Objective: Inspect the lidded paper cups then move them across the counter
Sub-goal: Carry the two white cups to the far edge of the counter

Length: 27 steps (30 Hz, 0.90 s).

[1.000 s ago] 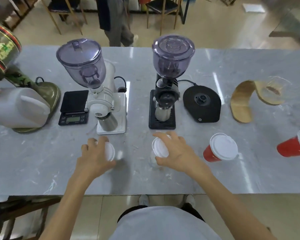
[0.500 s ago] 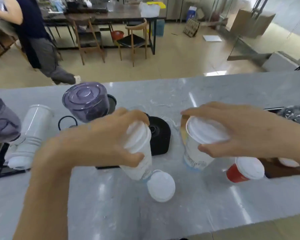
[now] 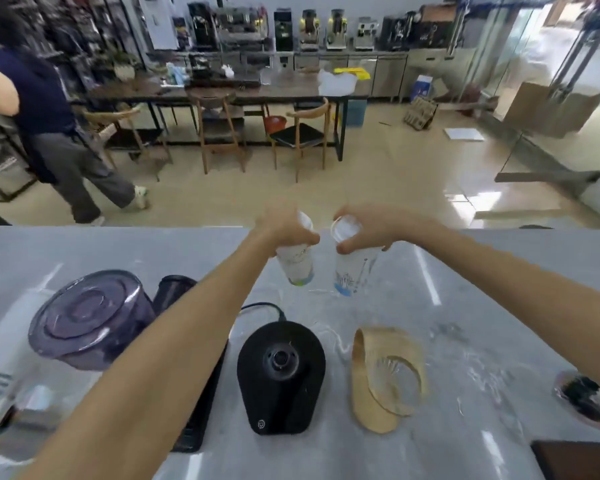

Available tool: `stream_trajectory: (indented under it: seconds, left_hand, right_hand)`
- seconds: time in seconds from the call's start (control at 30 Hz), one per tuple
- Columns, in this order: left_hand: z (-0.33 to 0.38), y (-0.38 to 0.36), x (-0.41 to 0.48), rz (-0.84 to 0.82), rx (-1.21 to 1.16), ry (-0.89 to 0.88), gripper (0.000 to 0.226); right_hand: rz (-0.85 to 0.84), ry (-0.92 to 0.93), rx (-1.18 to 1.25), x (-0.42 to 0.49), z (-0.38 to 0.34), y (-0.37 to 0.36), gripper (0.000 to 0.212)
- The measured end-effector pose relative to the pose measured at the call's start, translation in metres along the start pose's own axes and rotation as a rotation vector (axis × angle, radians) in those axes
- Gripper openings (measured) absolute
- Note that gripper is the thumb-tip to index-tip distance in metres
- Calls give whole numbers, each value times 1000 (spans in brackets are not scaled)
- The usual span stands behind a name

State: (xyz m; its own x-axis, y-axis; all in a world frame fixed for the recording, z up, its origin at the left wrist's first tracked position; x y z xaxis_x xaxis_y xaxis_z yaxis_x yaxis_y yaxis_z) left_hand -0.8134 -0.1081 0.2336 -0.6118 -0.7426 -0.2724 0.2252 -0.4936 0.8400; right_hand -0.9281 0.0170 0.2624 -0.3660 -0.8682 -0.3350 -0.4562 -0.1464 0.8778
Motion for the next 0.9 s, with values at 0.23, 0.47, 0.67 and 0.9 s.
stream_trajectory:
  seconds: [0.23, 0.47, 0.67, 0.9]
  left_hand:
    - [-94, -53, 124, -19, 167, 62, 77]
    - [-169, -62, 165, -94, 297, 89, 70]
    - [-193, -62, 174, -148, 356, 93, 69]
    - [-186, -63, 167, -241, 512, 93, 128]
  right_hand:
    - [-22, 9, -19, 141, 21, -75, 74]
    - [-68, -11, -8, 205, 13, -131, 74]
    - [-48, -13, -45, 214, 11, -156, 76]
    - [-117, -12, -17, 202, 12, -159, 113]
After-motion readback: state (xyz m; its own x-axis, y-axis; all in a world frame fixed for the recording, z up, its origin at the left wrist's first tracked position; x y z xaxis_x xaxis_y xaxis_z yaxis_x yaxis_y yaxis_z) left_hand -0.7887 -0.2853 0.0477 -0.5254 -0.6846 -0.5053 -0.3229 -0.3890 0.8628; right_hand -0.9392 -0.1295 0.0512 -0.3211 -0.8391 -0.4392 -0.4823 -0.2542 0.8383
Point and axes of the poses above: each hand's wrist, its own x-axis towards the middle knuckle, its own y-axis out of the back of the hand, z = x × y, the point moved 9 cm from there along x, towards the middle knuckle, and after that the axes turned 1 degree about -z, right-handed, at the moved point
